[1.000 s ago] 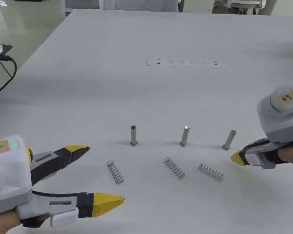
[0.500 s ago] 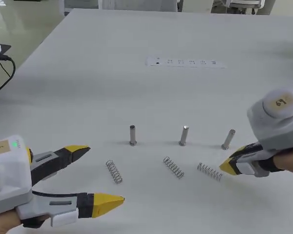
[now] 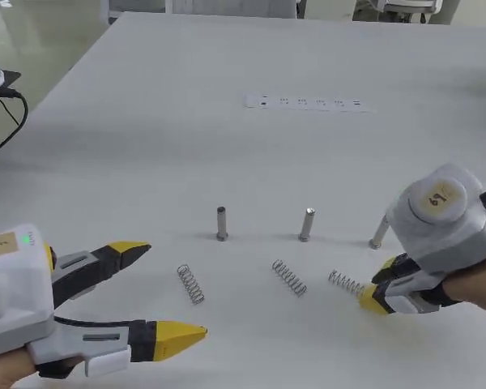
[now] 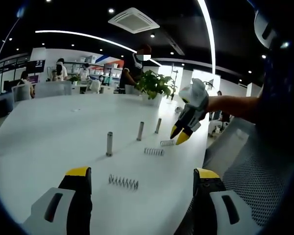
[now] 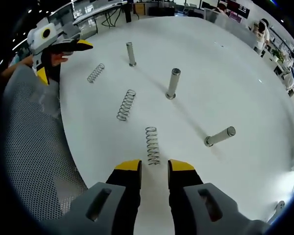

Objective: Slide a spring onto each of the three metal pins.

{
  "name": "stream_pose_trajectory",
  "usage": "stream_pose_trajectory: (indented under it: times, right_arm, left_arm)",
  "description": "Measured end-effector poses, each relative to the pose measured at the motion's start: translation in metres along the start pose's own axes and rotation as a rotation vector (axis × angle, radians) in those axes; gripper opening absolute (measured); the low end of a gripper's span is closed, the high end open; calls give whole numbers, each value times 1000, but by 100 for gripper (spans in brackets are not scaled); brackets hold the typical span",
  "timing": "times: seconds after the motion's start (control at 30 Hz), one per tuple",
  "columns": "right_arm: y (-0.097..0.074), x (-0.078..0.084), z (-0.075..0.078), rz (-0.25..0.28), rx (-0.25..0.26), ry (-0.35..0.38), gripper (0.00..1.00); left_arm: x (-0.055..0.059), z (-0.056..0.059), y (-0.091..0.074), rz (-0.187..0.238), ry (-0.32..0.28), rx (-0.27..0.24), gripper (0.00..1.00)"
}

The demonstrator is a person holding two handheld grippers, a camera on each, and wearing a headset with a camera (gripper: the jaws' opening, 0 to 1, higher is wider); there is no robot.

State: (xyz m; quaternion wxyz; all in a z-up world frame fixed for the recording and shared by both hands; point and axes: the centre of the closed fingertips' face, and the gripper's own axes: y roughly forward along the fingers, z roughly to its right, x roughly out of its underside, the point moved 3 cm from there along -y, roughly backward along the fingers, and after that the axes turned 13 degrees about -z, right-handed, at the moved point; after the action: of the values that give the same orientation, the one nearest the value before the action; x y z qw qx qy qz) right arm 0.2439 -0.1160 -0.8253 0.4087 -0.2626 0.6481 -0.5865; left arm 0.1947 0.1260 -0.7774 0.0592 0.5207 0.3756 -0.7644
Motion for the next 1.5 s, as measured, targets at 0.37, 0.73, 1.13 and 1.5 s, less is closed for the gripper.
stream_pose_trajectory:
  times: [0.37, 0.73, 1.13, 1.5]
  right_arm:
    - [5, -5, -2, -25, -5, -78, 17]
    - [9, -10, -5, -32, -9, -104, 15]
    - [11, -13, -4, -30, -26, -100, 12]
    - [10, -15, -2, -29, -25, -88, 8]
  left_arm:
    - [0, 0, -1, -3, 0, -1, 82]
    - [2, 0, -2, -4, -5, -1, 81]
    - [3, 0, -1, -4, -5, 0, 81]
    - [-3, 7, -2, -9, 27, 14, 80]
